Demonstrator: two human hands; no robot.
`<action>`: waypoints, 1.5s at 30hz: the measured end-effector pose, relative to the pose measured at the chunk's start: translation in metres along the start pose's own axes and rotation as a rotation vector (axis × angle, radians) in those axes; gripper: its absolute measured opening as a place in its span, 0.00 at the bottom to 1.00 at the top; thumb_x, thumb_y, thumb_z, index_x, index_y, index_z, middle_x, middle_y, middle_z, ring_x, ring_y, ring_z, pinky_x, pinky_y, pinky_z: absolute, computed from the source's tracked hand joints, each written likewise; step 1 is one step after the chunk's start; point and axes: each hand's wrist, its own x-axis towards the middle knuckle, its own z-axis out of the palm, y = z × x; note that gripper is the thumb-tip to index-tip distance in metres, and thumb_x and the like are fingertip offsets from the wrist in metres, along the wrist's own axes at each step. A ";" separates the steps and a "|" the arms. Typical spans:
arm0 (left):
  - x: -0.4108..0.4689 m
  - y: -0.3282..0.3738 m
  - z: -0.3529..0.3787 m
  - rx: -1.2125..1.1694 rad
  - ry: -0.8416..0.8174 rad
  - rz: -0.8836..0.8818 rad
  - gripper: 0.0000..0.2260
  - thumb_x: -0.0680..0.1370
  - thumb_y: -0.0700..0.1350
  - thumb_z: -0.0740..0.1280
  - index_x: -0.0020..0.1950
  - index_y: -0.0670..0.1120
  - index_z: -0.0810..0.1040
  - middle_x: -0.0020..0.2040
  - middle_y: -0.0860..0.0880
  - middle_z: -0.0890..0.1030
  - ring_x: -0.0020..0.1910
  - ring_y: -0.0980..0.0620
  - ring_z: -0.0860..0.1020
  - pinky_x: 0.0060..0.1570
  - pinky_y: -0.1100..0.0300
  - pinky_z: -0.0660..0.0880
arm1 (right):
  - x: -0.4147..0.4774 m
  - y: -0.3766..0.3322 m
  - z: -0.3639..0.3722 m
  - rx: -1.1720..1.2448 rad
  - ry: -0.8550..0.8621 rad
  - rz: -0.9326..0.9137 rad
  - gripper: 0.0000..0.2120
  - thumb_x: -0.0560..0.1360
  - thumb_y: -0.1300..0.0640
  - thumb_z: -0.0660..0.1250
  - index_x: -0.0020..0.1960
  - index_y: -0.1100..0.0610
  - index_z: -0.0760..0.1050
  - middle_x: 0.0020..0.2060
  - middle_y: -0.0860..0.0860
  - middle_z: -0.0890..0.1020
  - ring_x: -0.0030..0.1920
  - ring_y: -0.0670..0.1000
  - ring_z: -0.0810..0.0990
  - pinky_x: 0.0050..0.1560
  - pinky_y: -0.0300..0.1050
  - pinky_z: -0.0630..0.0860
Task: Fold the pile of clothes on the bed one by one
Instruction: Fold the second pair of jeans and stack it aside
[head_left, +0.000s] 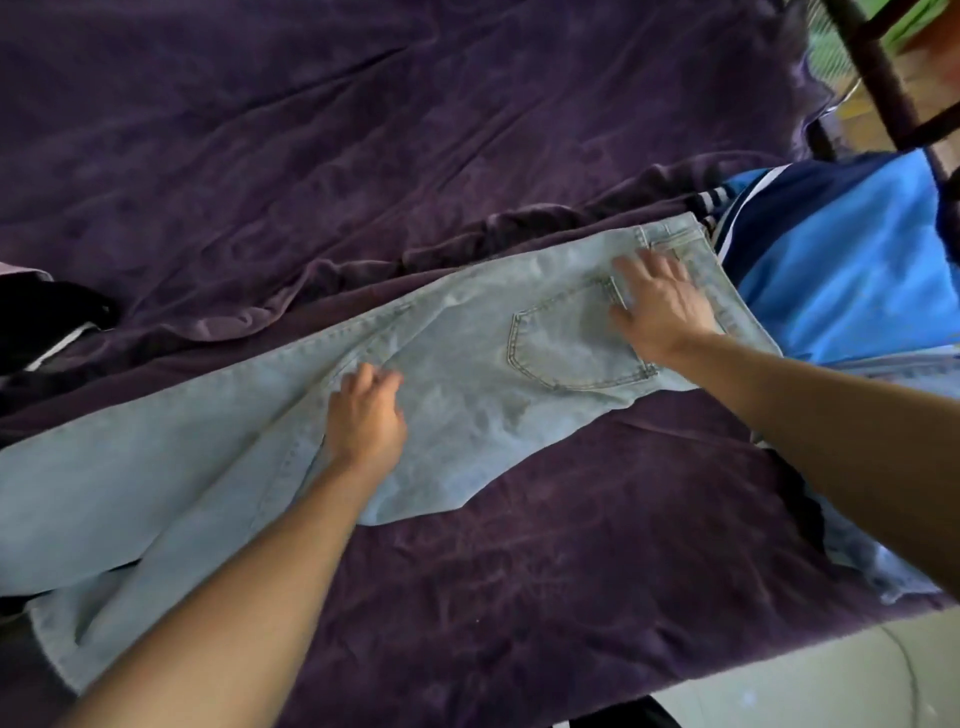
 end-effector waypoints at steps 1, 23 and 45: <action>-0.009 0.000 0.011 0.043 -0.058 0.003 0.16 0.75 0.38 0.64 0.62 0.46 0.76 0.59 0.43 0.73 0.59 0.41 0.71 0.57 0.48 0.68 | 0.003 0.001 0.009 -0.108 -0.064 -0.061 0.30 0.77 0.45 0.62 0.76 0.47 0.55 0.77 0.55 0.55 0.76 0.58 0.53 0.70 0.61 0.61; -0.243 -0.137 -0.026 0.130 -0.346 -0.386 0.17 0.77 0.48 0.65 0.66 0.52 0.72 0.62 0.50 0.71 0.62 0.49 0.70 0.60 0.54 0.69 | -0.124 -0.148 0.058 -0.202 -0.357 -0.370 0.21 0.77 0.50 0.60 0.69 0.52 0.68 0.66 0.55 0.71 0.65 0.58 0.70 0.62 0.53 0.70; -0.254 -0.399 0.026 0.055 -0.180 -0.036 0.08 0.80 0.47 0.59 0.53 0.50 0.76 0.53 0.51 0.78 0.56 0.47 0.71 0.52 0.52 0.63 | -0.225 -0.428 0.217 -0.112 -0.173 -0.487 0.14 0.77 0.54 0.64 0.62 0.48 0.78 0.59 0.48 0.80 0.63 0.54 0.75 0.62 0.51 0.62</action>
